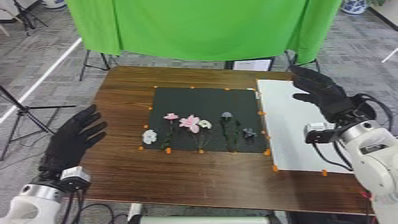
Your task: Arrange flowers
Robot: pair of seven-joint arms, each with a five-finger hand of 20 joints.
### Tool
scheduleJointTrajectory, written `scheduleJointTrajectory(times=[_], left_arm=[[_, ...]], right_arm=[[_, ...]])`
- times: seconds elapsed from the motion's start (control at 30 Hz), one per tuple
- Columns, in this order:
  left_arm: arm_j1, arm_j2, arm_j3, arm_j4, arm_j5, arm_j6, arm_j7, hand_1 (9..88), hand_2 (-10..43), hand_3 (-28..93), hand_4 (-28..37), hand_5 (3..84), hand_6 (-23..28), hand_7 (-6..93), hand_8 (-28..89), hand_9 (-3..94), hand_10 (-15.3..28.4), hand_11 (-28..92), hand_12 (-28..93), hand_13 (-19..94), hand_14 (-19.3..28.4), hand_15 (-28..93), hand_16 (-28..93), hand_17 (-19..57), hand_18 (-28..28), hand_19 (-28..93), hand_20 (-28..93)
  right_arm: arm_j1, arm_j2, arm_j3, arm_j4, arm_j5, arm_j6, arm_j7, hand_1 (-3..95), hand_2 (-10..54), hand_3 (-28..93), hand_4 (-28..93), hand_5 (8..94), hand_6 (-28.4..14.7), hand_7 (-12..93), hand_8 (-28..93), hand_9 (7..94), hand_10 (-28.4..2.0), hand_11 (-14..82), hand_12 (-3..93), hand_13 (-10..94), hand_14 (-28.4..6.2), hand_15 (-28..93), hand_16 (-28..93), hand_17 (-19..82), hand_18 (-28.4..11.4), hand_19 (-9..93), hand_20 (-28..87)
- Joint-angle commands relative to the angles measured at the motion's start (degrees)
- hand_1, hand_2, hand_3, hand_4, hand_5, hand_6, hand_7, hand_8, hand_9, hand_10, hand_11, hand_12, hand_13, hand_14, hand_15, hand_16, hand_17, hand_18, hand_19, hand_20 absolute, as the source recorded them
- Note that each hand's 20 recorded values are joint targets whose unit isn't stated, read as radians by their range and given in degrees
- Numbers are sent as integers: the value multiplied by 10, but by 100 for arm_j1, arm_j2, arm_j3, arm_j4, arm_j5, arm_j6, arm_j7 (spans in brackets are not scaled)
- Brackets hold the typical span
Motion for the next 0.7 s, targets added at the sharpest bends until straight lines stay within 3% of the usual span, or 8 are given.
scheduleJointTrajectory(times=[0.03, 0.1, 0.23, 0.4, 0.53, 0.63, 0.7], left_arm=[[93, -196, 185, -207, -151, 325, 250, 215, -63, 670, -283, 246, 39, 184, -107, 175, 102, 174, 159, 129, 164, 177, 11, -153, 235, 349, 39], [106, -216, 206, -213, -146, 317, 295, 211, -66, 678, -283, 245, 38, 185, -105, 173, 101, 171, 165, 126, 158, 178, 21, -157, 234, 349, 43], [51, -321, 201, -221, -29, 246, 231, 210, -70, 685, -283, 245, 39, 188, -104, 172, 102, 170, 176, 134, 153, 208, 35, -160, 232, 348, 50], [55, -405, 162, -218, -4, 163, 192, 204, -70, 673, -283, 245, 40, 183, -105, 171, 103, 169, 180, 125, 154, 191, 27, -161, 240, 345, 52], [8, -446, 139, -165, 51, -55, 108, 198, -71, 674, -283, 239, 37, 174, -103, 168, 103, 161, 179, 122, 153, 184, 30, -162, 241, 344, 51], [72, -526, 121, -152, 77, -39, 43, 196, -72, 677, -283, 235, 36, 162, -96, 164, 99, 151, 182, 119, 149, 168, 37, -164, 239, 340, 51], [85, -510, 173, -135, 18, 9, 74, 193, -79, 692, -283, 234, 36, 162, -94, 163, 99, 148, 185, 118, 147, 165, 41, -165, 237, 338, 51]], right_arm=[[-596, -756, 219, -313, 1749, -250, 412, 69, -29, 811, -283, 292, -1, 134, -92, 275, -112, 11, 226, 174, -114, -51, 373, -36, -222, 299, 141], [-685, -896, 306, -400, 1679, -286, 479, 78, -40, 814, -282, 290, -11, 148, -89, 284, -120, 21, 243, 200, -117, -33, 383, -30, -225, 320, 147], [-962, -1179, 507, -637, 1188, -231, 353, 98, -54, 815, -280, 306, -22, 171, -91, 306, -132, 52, 257, 238, -115, -2, 395, -14, -223, 345, 160], [-1146, -1541, 732, -673, 844, -374, 399, 108, -55, 814, -280, 318, -9, 131, -102, 308, -113, 31, 236, 207, -109, -22, 385, -21, -212, 315, 152], [-1276, -1679, 826, -751, 712, -275, 280, 104, -49, 816, -279, 303, 6, 118, -99, 282, -99, 4, 222, 175, -104, -49, 380, -44, -202, 289, 140], [-1298, -1698, 799, -769, 655, -108, 266, 105, -53, 819, -279, 297, -1, 126, -92, 280, -101, 7, 224, 180, -105, -51, 387, -44, -201, 293, 140], [-1323, -1703, 795, -799, 633, -43, 222, 104, -55, 822, -279, 295, -9, 136, -92, 287, -110, 15, 233, 191, -106, -44, 395, -45, -205, 305, 145]])
